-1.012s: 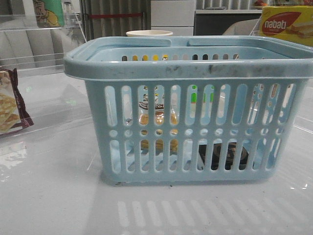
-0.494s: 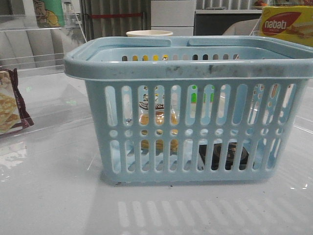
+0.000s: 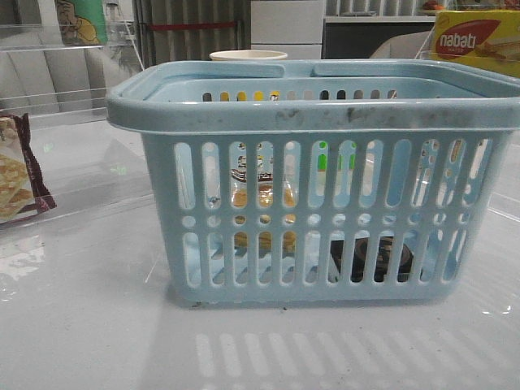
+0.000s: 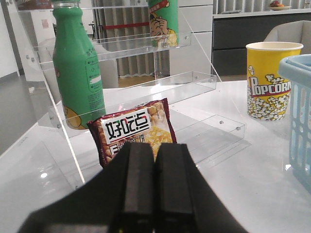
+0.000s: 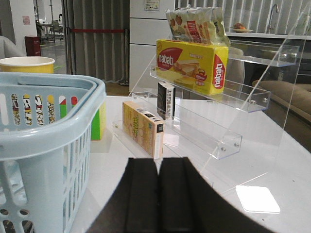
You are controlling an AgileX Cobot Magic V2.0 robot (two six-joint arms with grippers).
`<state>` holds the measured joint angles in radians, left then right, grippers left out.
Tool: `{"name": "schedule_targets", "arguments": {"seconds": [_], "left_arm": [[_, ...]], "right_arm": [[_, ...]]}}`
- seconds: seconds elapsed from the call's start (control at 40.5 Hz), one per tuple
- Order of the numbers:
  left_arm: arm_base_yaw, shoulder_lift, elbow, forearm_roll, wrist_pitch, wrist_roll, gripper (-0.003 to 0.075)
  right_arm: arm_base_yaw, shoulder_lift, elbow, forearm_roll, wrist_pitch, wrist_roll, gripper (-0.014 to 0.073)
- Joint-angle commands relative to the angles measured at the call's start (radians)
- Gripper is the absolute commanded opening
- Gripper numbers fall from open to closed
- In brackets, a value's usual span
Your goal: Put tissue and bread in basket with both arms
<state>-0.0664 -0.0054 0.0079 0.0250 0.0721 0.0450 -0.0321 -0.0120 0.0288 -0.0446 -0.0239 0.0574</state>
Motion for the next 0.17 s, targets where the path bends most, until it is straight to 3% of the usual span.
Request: {"name": "schedule_targets", "arguments": {"seconds": [0.0, 0.148], "left_arm": [[-0.008, -0.018, -0.002, -0.001, -0.091, -0.011, 0.0092], [-0.008, -0.018, -0.002, -0.001, -0.091, -0.011, 0.0092]], "right_arm": [[0.0, -0.014, 0.001, -0.016, -0.084, 0.002, 0.0057], [0.0, -0.014, 0.001, -0.016, -0.083, 0.002, 0.0057]]}}
